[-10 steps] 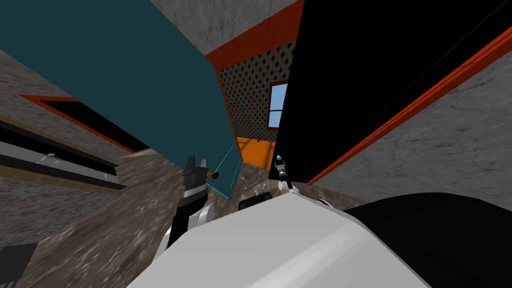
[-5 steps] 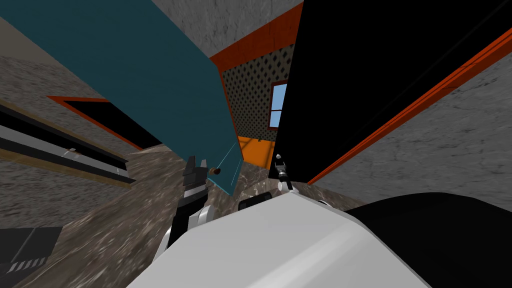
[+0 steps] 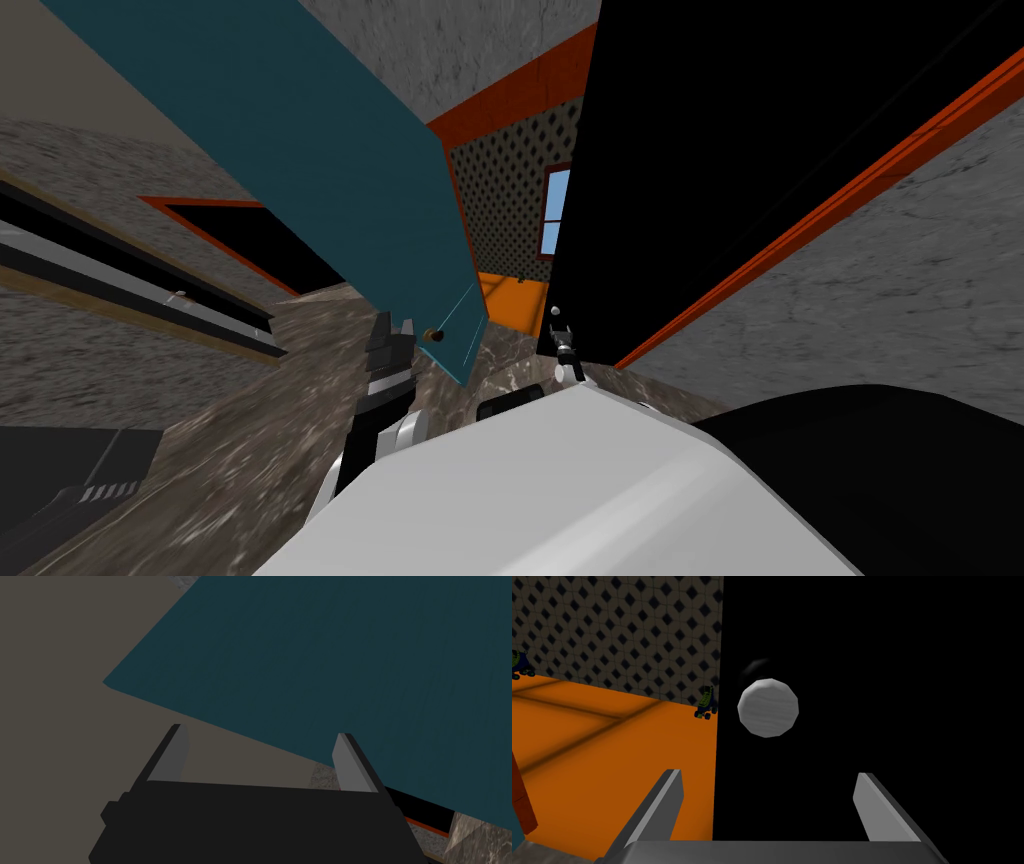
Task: Pull the door open
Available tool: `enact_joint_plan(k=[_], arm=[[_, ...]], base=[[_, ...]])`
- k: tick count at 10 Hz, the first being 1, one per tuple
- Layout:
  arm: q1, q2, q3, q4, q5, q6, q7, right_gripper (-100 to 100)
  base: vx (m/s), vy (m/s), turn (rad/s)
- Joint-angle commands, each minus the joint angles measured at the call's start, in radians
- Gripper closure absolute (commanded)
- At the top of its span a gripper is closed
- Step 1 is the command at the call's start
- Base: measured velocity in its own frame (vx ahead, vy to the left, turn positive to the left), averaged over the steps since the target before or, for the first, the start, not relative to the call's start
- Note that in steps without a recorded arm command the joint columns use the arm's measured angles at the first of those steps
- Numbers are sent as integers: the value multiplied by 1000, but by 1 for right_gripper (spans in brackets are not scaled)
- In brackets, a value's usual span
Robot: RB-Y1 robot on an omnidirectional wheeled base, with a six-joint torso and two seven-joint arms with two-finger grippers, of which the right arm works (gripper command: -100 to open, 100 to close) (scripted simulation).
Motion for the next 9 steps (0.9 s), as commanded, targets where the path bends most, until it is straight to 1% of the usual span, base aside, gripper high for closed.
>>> enact_joint_plan(k=[1,2,3,4,6,9], arm=[[4,1,6,-6,-13,-4,-30,-100],[6,1,11,-9,-22,-7,-51,-100],[5,1,8,-7,-16,-5,-36,-100],[14,-20,6,0,-23,-10,-63,-100],[29,-56,1,11,-32,-19,-102,-100],[42,-85,-3,20,-39,-26,-134,-100]], base=[[-46,-10,33],[-52,-19,34],[-24,-10,7],[127,-23,83],[209,-8,102],[145,-9,63]])
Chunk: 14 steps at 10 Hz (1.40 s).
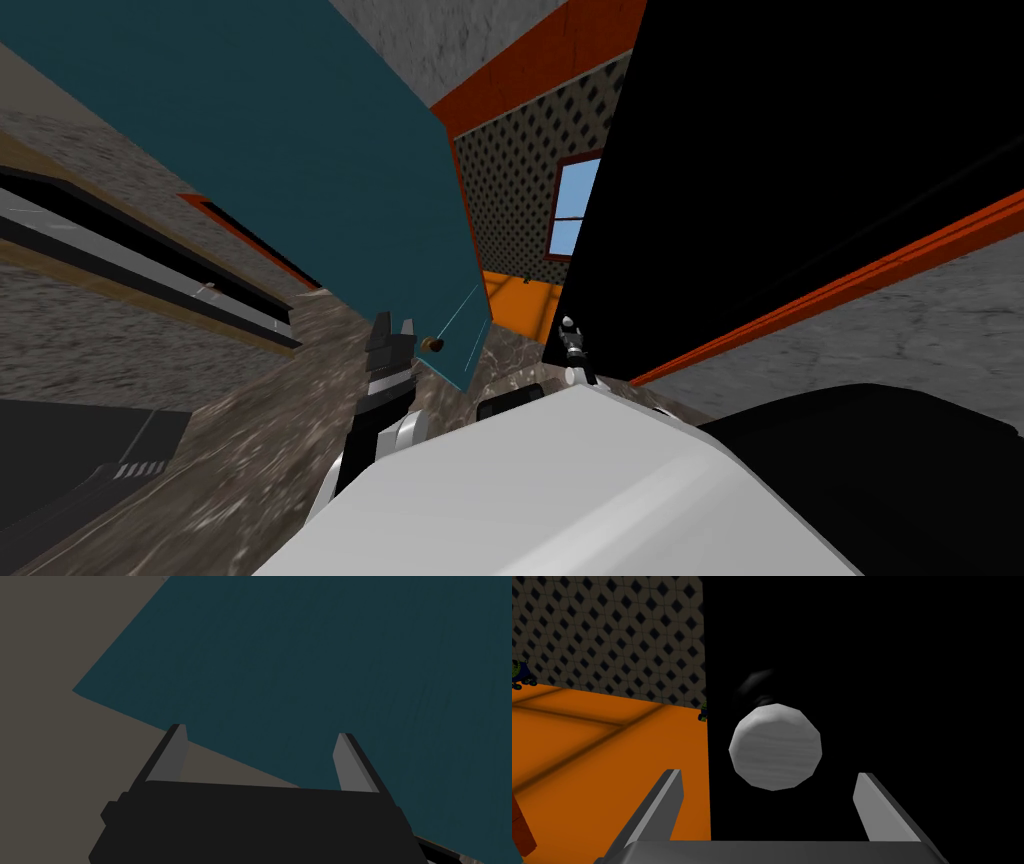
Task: Pull the door open
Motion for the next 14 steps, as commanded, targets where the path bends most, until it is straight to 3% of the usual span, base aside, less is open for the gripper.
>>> enact_joint_plan(k=[1,4,5,6,11,12,14], arm=[[-9,-9,4,31,2,-16,-23,-100],[13,-60,-2,47,-11,-28,-77,-100],[2,-50,0,57,-8,-31,-71,-100],[2,-50,0,57,-8,-31,-71,100],[2,-50,0,57,-8,-31,-71,100],[9,-61,25,48,1,-30,-89,100],[14,-70,42,41,7,-31,-104,100]], base=[[66,-4,15],[137,-23,83],[95,-32,23],[-18,6,-10],[-16,5,0],[-124,-3,96],[-208,-15,81]])
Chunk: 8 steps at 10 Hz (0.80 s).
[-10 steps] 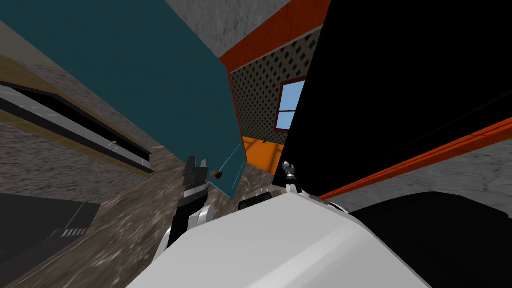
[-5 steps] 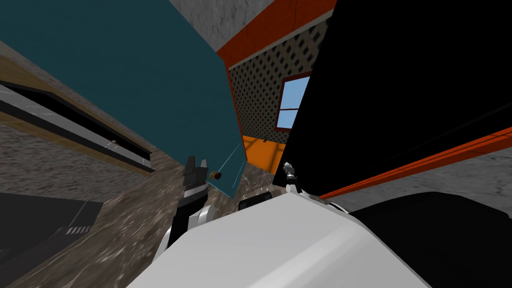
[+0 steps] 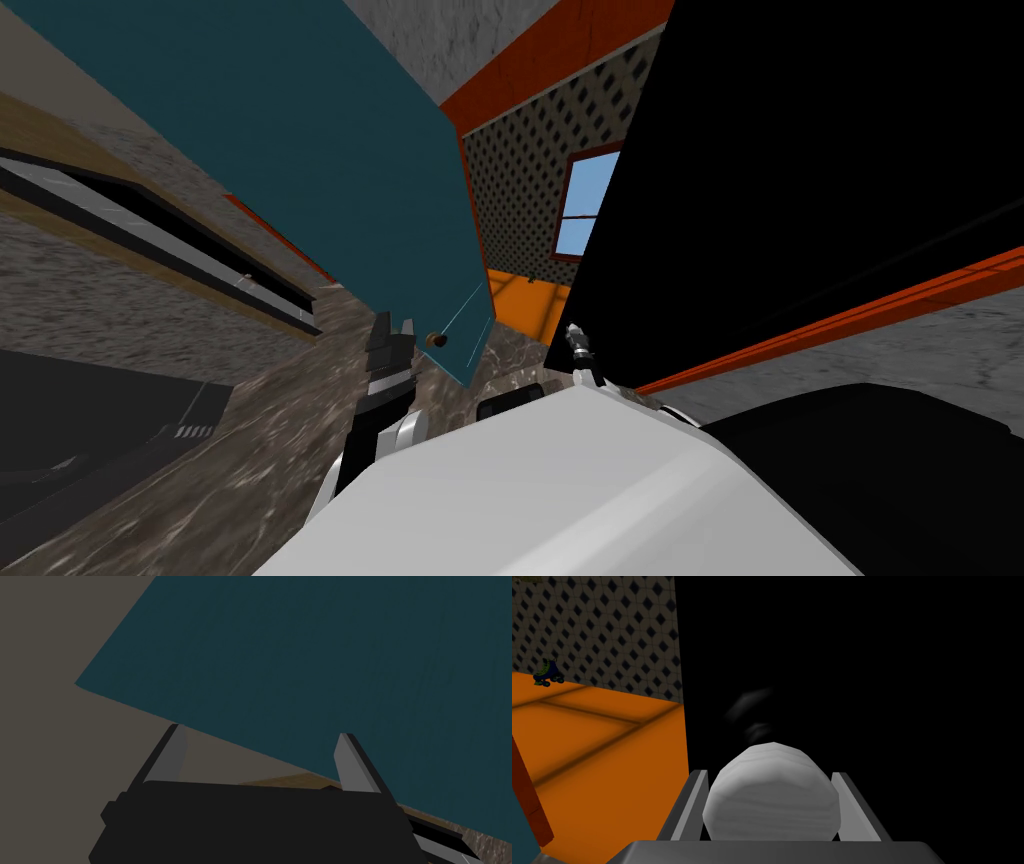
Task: Pull the door open
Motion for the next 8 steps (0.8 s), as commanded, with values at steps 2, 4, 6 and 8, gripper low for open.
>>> enact_joint_plan(k=[2,4,6,8], arm=[[12,-15,42,-8,14,-5,-35,100],[21,-30,72,-21,25,-8,-60,100],[19,-31,79,-12,28,-10,-64,100],[35,-50,113,-23,42,-20,-93,100]], base=[[-240,-2,89],[-260,-4,93],[-169,-15,51],[-225,0,97]])
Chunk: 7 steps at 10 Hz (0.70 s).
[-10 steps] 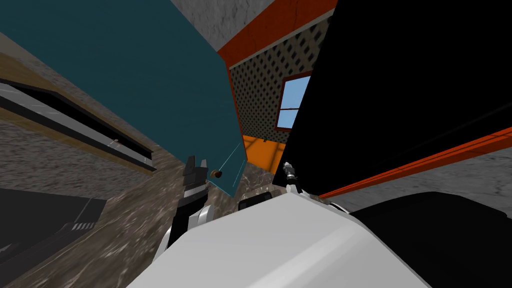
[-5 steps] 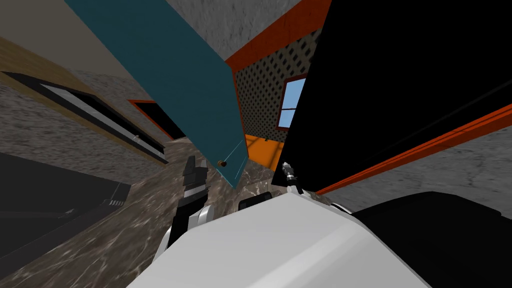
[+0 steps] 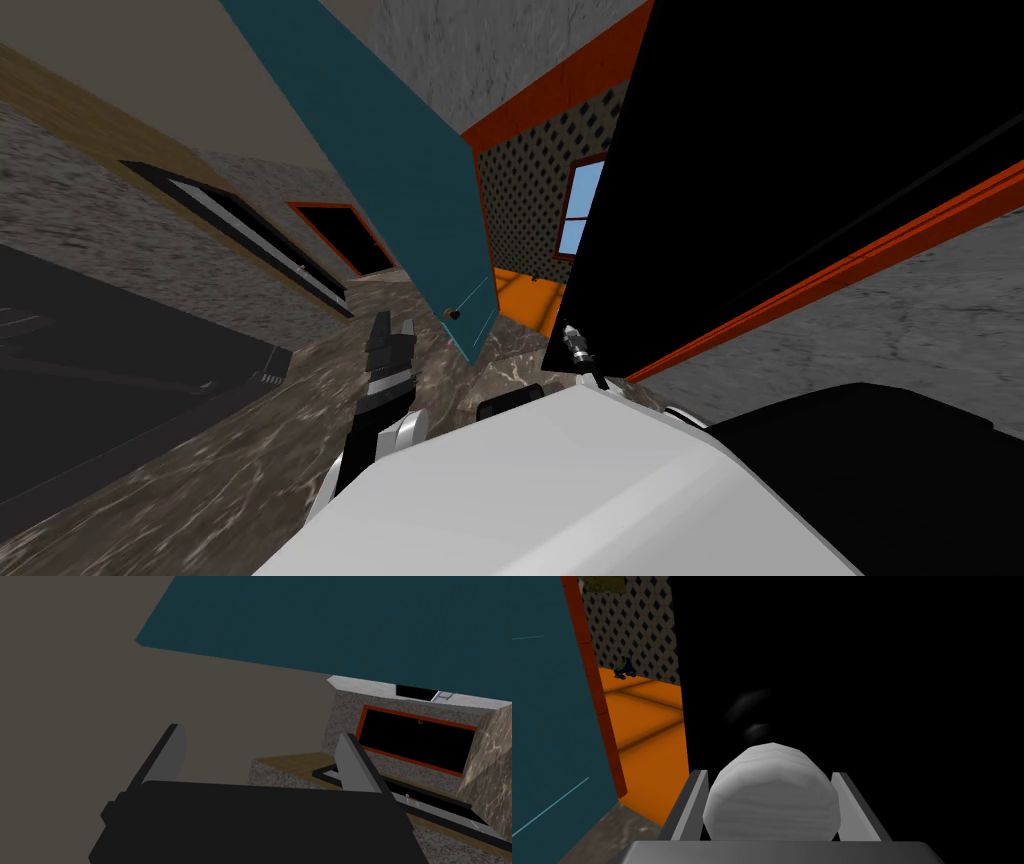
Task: Pull the door open
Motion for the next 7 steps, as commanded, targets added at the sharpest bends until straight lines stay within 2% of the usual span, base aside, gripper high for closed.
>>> enact_joint_plan(k=[1,6,7], arm=[[15,-15,26,-13,11,-8,-22,100],[41,-60,88,-38,39,-34,-80,100],[38,-56,79,-39,35,-27,-69,100]], base=[[-224,-35,95],[-227,-26,85],[-109,2,12]])
